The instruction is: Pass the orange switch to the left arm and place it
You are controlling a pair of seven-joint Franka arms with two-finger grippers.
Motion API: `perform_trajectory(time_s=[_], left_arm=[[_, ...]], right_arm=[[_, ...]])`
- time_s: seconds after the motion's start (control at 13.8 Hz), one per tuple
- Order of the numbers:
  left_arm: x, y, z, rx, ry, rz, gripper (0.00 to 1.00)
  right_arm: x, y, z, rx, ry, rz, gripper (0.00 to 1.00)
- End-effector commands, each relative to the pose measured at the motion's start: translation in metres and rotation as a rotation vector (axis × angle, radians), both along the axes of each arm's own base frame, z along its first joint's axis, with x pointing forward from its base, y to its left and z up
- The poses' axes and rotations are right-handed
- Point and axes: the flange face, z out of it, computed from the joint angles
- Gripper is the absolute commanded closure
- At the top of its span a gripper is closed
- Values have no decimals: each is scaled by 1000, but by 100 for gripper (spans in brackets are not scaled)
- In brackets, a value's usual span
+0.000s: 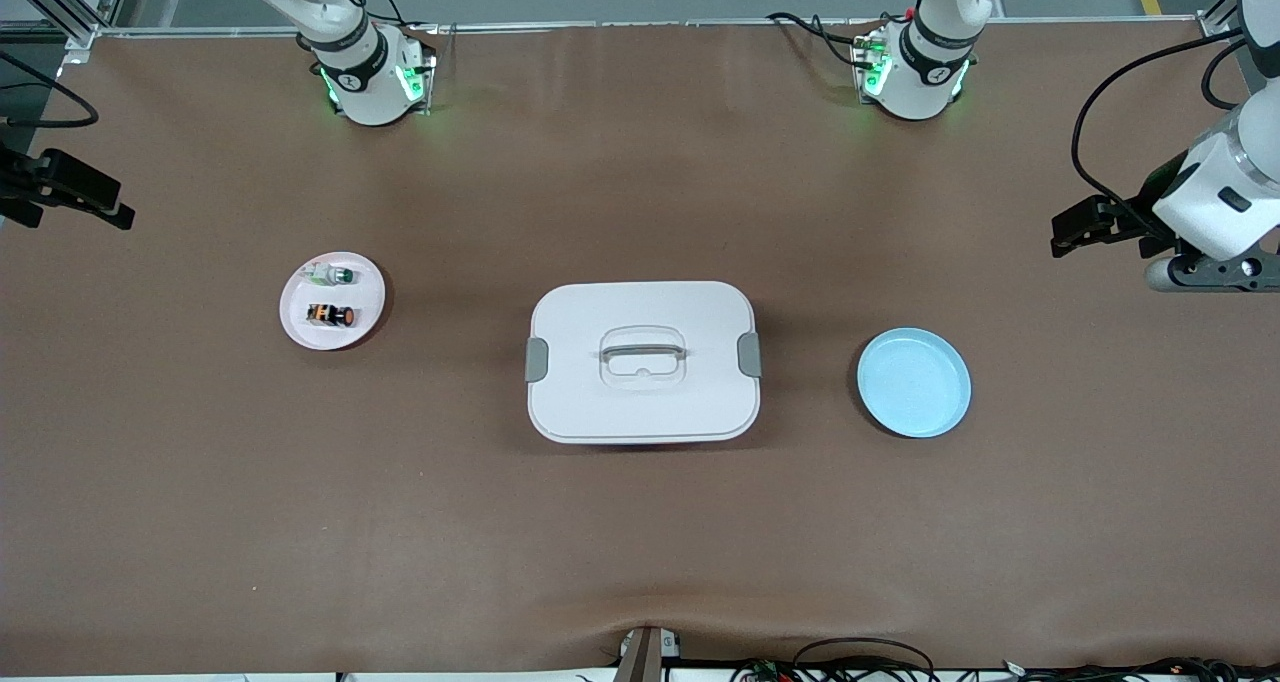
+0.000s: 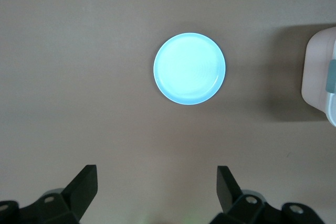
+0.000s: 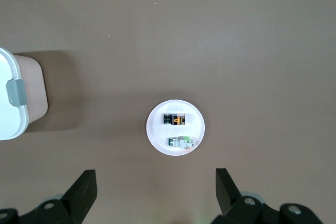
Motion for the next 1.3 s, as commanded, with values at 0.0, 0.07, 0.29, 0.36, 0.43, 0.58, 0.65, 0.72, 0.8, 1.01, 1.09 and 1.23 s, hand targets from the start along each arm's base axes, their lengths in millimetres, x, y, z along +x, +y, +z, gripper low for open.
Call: perform_trajectory(time_s=[0.0, 0.07, 0.29, 0.36, 0.43, 0.58, 0.65, 0.72, 0.8, 1.01, 1.09, 1.23], left_arm=[[3, 2, 4, -24, 3, -16, 0], [3, 2, 4, -24, 3, -16, 0], [3, 2, 5, -25, 0, -14, 0], [3, 0, 5, -39, 1, -14, 0], [4, -1, 2, -49, 8, -10, 0], [9, -2, -8, -51, 27, -8, 0], [11, -4, -13, -51, 36, -11, 0], [11, -4, -13, -51, 34, -11, 0], [11, -5, -12, -53, 33, -14, 0], [13, 11, -23, -53, 58, 23, 0], [13, 29, -21, -73, 57, 55, 0], [14, 28, -14, -175, 48, 79, 0]], right_arm=[[-4, 8, 7, 8, -13, 0, 0], [-3, 9, 9, 8, -25, 2, 0], [-1, 14, 10, 6, -38, 11, 0], [0, 14, 11, 7, -51, 10, 0], [1, 14, 11, 6, -54, 9, 0], [1, 12, 11, 3, -56, 7, 0], [1, 12, 11, 0, -54, 7, 0], [1, 11, 11, -5, -57, 5, 0], [1, 11, 12, -7, -62, 5, 0], [2, 11, 11, -7, -64, 4, 0], [2, 11, 11, -7, -62, 4, 0], [1, 9, 11, -5, -60, 2, 0]])
